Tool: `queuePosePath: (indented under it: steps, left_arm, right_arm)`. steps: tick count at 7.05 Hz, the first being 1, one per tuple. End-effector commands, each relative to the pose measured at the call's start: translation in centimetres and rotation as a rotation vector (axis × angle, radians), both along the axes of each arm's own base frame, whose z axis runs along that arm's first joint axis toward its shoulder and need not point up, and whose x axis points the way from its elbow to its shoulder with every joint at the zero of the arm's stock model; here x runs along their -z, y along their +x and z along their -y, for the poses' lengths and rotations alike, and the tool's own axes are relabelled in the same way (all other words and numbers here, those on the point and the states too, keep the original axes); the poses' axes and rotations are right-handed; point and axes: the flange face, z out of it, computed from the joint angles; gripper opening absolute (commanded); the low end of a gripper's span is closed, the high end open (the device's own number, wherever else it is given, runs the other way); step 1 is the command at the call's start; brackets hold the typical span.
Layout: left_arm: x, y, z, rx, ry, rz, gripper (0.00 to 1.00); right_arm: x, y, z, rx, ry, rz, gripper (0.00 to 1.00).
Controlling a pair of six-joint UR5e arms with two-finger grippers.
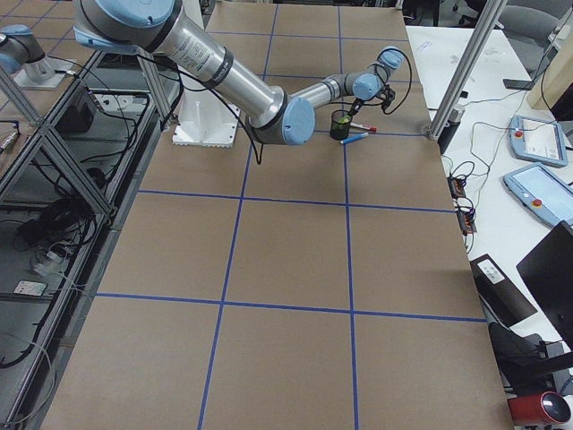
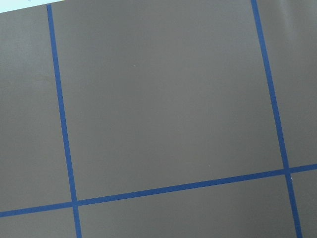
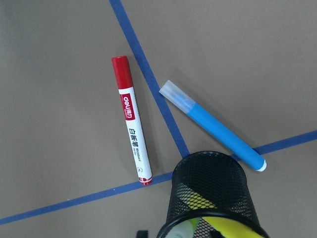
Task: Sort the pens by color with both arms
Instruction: 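Lower the right gripper into the cup and grasp the green marker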
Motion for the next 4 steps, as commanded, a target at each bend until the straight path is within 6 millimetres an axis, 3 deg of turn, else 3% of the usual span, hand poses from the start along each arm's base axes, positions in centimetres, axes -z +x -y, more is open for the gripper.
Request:
queuePosePath:
  steps: [1, 4]
  left_arm:
    - [0.30, 0.05, -0.08, -0.001, 0.006, -0.001, 0.99]
    - [0.53, -0.06, -0.07, 0.002, 0.010, 0.000, 0.99]
  right_arm:
    - [-0.28, -0.04, -0.08, 0.004, -0.006, 0.001, 0.38]
    - [-0.41, -0.03, -0.08, 0.004, -0.009, 0.000, 0.34]
